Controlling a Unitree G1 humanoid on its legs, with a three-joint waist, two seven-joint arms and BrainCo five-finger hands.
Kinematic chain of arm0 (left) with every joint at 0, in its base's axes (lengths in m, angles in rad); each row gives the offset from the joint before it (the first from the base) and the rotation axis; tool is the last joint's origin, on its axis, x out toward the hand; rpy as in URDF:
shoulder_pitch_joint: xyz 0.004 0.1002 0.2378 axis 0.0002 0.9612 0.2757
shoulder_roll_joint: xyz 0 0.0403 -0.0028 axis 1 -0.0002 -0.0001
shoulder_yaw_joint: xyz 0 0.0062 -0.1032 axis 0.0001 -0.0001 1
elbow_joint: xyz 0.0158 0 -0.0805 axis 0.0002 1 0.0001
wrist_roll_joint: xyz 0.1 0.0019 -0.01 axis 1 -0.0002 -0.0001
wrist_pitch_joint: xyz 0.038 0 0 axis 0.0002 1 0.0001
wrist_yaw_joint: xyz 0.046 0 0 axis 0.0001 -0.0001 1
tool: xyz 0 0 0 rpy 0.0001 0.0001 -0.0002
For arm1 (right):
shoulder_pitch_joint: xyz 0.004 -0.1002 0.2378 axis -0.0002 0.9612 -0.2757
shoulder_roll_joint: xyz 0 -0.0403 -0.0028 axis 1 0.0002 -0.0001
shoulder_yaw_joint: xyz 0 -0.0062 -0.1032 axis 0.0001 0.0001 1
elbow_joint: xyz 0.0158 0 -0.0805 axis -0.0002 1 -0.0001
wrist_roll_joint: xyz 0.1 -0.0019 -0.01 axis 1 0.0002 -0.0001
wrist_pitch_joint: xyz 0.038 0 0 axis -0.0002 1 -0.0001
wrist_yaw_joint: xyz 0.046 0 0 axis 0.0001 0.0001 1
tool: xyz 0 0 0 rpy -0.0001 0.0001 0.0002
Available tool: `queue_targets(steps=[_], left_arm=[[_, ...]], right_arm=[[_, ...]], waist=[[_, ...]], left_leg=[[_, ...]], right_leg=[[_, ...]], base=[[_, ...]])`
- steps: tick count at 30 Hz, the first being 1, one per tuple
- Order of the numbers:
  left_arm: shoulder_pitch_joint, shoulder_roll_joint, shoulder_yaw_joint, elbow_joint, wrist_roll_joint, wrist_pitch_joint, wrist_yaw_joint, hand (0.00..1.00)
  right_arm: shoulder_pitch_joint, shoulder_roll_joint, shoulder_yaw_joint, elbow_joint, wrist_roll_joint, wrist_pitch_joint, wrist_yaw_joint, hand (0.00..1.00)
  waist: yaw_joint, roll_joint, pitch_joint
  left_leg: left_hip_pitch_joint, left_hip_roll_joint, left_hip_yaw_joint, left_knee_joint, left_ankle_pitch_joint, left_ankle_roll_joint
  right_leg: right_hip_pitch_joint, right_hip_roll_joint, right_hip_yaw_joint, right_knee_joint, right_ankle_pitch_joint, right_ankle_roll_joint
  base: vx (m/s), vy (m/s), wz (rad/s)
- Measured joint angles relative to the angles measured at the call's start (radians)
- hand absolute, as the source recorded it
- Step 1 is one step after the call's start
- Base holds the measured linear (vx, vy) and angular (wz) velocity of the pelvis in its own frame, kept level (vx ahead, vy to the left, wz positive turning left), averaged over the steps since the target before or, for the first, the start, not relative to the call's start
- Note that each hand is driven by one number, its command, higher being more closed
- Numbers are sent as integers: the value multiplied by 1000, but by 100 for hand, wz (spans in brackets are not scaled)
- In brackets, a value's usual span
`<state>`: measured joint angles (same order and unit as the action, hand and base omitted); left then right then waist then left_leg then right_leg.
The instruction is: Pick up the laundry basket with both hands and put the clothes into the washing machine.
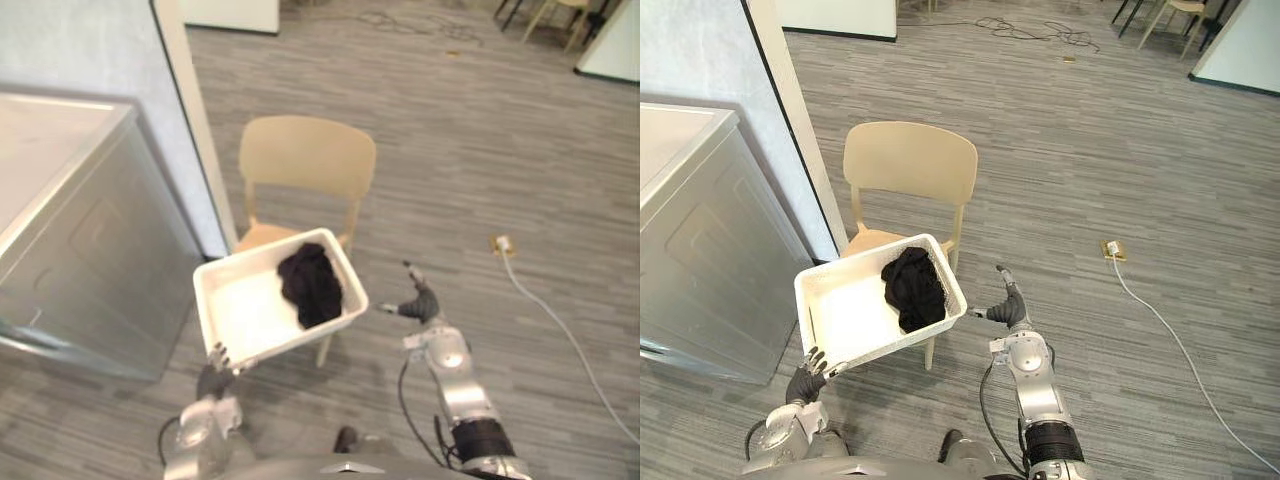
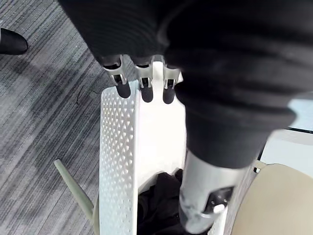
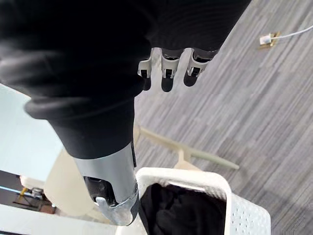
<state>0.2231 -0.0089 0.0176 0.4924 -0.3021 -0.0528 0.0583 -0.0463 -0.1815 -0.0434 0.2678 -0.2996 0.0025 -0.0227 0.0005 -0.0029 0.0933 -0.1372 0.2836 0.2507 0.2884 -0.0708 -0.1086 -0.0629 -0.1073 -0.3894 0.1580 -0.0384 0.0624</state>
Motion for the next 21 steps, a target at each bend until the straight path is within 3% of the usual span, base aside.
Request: queue_targets(steps=[3, 9, 13, 16, 21], left_arm=[[2, 30, -21, -3, 1, 1, -13, 0], [-2, 38, -52, -65, 2, -17, -50, 0], [-13, 37, -104, -91, -11, -32, -68, 0], [-17, 36, -131, -93, -11, -34, -87, 0], [-27, 32, -148, -129, -47, -42, -96, 0]], right_arm=[[-99, -52, 40, 99, -23, -20, 25, 0], [-305, -225, 113, 146, -71, -59, 36, 0], [-383, -286, 130, 152, -111, -68, 36, 0], [-482, -330, 188, 193, -95, -68, 37, 0], [-701, -427, 293, 265, -92, -83, 42, 0]], waist=[[4, -13, -7], [14, 69, 36], [8, 115, 116], [-1, 123, 154], [11, 136, 194]], left_leg=[[4, -53, 41, -32, 0, 0], [-64, -133, 83, -63, 1, 38], [-147, -168, 80, -68, 29, 67], [-179, -193, 80, -113, 68, 76], [-200, -218, 74, -216, 143, 81]], right_leg=[[2, -30, 31, -84, 66, 26], [-104, -105, 80, -100, 128, 57], [-206, -148, 79, -47, 136, 63], [-266, -170, 80, -25, 140, 66], [-324, -178, 74, -27, 157, 60]], base=[[82, 193, -18], [-89, 154, -11], [-124, 81, 13], [-97, 57, 13], [-15, 13, 11]])
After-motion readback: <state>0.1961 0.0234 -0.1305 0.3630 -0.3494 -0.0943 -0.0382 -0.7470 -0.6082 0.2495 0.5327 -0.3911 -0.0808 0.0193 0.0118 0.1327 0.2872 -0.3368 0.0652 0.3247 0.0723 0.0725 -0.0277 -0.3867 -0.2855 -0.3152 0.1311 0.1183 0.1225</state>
